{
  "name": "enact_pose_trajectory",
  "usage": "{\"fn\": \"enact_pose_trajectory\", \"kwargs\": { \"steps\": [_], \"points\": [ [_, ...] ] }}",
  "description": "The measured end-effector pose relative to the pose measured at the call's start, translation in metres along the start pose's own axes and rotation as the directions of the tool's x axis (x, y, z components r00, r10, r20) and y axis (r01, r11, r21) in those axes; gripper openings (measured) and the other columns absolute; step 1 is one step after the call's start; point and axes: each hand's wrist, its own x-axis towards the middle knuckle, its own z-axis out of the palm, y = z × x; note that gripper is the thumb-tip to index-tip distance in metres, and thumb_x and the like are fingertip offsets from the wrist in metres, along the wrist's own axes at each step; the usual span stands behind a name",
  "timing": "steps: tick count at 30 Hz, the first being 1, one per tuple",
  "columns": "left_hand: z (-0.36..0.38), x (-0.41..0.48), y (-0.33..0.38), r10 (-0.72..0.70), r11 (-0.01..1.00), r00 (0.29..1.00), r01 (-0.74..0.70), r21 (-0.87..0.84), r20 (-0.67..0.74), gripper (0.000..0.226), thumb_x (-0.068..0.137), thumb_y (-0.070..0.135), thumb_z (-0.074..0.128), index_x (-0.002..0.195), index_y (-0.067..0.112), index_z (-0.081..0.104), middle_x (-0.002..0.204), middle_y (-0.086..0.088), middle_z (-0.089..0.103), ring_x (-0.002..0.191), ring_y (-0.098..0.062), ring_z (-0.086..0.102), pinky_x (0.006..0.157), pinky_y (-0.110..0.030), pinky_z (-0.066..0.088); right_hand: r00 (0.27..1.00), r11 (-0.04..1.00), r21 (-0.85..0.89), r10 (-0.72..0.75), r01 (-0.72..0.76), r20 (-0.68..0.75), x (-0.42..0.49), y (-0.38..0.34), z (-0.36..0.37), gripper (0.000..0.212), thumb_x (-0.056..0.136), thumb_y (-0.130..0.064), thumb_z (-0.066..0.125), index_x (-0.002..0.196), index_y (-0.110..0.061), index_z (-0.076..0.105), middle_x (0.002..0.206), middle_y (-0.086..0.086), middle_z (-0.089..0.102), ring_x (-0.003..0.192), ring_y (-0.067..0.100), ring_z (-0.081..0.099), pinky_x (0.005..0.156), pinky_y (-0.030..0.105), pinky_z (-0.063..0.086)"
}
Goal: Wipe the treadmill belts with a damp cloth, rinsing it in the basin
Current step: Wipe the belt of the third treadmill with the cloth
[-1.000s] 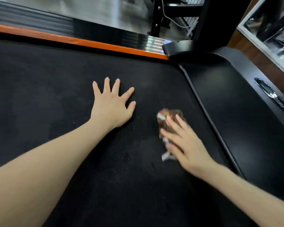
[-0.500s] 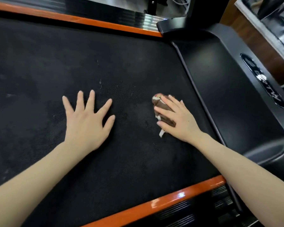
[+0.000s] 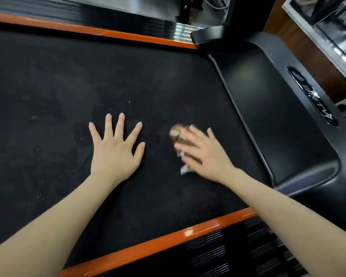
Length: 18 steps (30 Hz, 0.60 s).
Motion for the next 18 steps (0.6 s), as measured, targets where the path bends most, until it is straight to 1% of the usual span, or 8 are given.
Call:
{"fn": "enact_pose_trajectory", "kwargs": {
  "steps": [2,3,6,8,11,14,16,18],
  "points": [
    [0.0,-0.001,0.001,-0.01,1.0,1.0,0.01,-0.004,0.009,0.066,0.089,0.059,0.008,0.148,0.035,0.025,0.157,-0.015,0.018,0.144,-0.04,0.008,0.109,-0.066,0.002,0.971,0.971,-0.002,0.239,-0.239,-0.019,0.02,0.009,0.001,0.046,0.09,-0.048,0.039,0.126,-0.029,0.059,0.147,0.006,0.041,0.138,0.034,0.03,0.102,0.071,0.024],
    [0.0,-0.001,0.001,-0.011,1.0,1.0,0.011,-0.008,0.006,0.066,0.089,0.059,0.008,0.148,0.035,0.025,0.157,-0.015,0.019,0.144,-0.04,0.008,0.11,-0.065,0.002,0.958,0.958,-0.026,0.285,-0.285,-0.02,0.023,0.009,0.002,0.048,0.089,-0.05,0.038,0.127,-0.03,0.058,0.148,0.006,0.04,0.139,0.035,0.028,0.103,0.071,0.022],
    [-0.001,0.0,0.002,-0.009,1.0,1.0,0.009,-0.02,-0.008,0.065,0.09,0.058,0.01,0.147,0.034,0.029,0.155,-0.016,0.023,0.143,-0.041,0.011,0.11,-0.066,0.004,0.983,0.97,-0.155,0.183,-0.185,-0.029,0.018,0.012,-0.004,0.057,0.085,-0.061,0.041,0.133,-0.033,0.052,0.15,0.009,0.035,0.14,0.035,0.026,0.105,0.07,0.014],
    [-0.001,0.0,0.002,-0.008,1.0,1.0,0.008,-0.012,-0.008,0.065,0.09,0.058,0.012,0.147,0.034,0.03,0.155,-0.016,0.024,0.143,-0.041,0.013,0.109,-0.066,0.005,0.985,0.978,-0.117,0.173,-0.175,-0.024,0.026,0.016,-0.009,0.061,0.082,-0.066,0.04,0.136,-0.036,0.047,0.152,0.009,0.03,0.141,0.035,0.023,0.106,0.067,0.012],
    [-0.002,0.0,0.002,-0.017,1.0,1.0,0.016,-0.009,-0.004,0.064,0.09,0.058,0.011,0.147,0.034,0.029,0.155,-0.016,0.022,0.143,-0.041,0.011,0.109,-0.066,0.004,0.967,0.967,-0.011,0.255,-0.254,0.017,0.046,0.01,-0.001,0.057,0.081,-0.065,0.039,0.128,-0.038,0.055,0.15,0.005,0.036,0.139,0.034,0.028,0.107,0.064,0.024],
    [-0.003,-0.001,0.003,-0.016,1.0,1.0,0.016,-0.002,0.017,0.059,0.095,0.056,0.013,0.15,0.036,0.02,0.158,-0.014,0.014,0.145,-0.039,0.004,0.111,-0.065,0.002,0.94,0.938,0.062,0.342,-0.341,0.004,0.036,-0.007,0.0,0.049,0.085,-0.054,0.037,0.119,-0.031,0.065,0.144,0.005,0.046,0.133,0.037,0.038,0.101,0.059,0.034],
    [-0.005,-0.002,0.003,-0.017,1.0,0.999,0.016,0.003,0.035,0.059,0.094,0.056,0.015,0.15,0.036,0.016,0.159,-0.013,0.011,0.145,-0.038,0.0,0.111,-0.065,0.001,0.957,0.955,0.093,0.286,-0.281,-0.043,0.012,-0.035,-0.001,0.045,0.087,-0.047,0.039,0.116,-0.027,0.067,0.141,0.006,0.049,0.13,0.038,0.041,0.098,0.059,0.036],
    [-0.006,-0.002,0.002,-0.005,1.0,0.999,0.004,0.013,0.045,0.06,0.094,0.056,0.014,0.151,0.036,0.013,0.159,-0.013,0.009,0.145,-0.038,-0.001,0.111,-0.065,0.001,0.99,0.987,0.09,0.136,-0.132,-0.041,-0.015,-0.071,0.002,0.04,0.089,-0.043,0.043,0.118,-0.027,0.066,0.141,0.005,0.049,0.13,0.037,0.041,0.101,0.06,0.034]
  ]
}}
